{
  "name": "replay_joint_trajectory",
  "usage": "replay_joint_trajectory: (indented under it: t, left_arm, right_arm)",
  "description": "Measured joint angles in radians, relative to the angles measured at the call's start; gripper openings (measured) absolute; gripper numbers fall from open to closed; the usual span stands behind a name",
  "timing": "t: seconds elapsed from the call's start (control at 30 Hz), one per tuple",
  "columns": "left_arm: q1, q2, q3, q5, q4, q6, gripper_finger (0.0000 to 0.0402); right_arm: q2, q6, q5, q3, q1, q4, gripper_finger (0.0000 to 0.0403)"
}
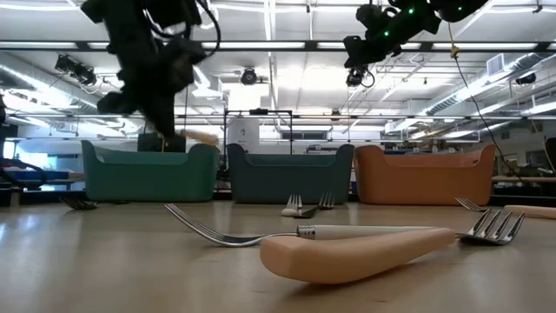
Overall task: Sort silverware by color (type)
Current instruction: Put the orange fork into the green bin
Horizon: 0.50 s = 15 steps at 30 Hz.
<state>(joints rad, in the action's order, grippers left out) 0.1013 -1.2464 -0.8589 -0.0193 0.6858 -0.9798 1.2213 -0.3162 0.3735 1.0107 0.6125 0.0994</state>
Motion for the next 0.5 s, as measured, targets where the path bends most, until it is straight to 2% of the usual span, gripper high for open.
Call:
replay_joint_trajectory:
  t: [0.1,0.17,0.27,0.37,0.5]
  left_arm:
    - [0.053,0.089,0.0,-0.009,-0.003,0.105,0.0009]
    - [0.098,0.139,0.0,-0.052,-0.005,0.182,0.001]
    - [0.17,0.2,0.0,-0.108,-0.018,0.369,0.0015]
    - [0.252,0.231,0.0,-0.145,-0.016,0.59,0.0016]
    - [0.384,0.234,0.0,-0.219,0.014,0.768,0.0017]
  right_arm:
    - [0.0,0.002,0.0,0.0,0.0,-0.003,0.0078]
    - [0.0,0.002,0.0,0.0,0.0,-0.004,0.0078]
    - [0.0,0.009,0.0,0.0,-0.001,-0.004,0.0078]
    - [0.0,0.01,0.0,0.0,-0.001,-0.004,0.0078]
    - [0.0,0.01,0.0,0.0,-0.001,-0.005,0.0078]
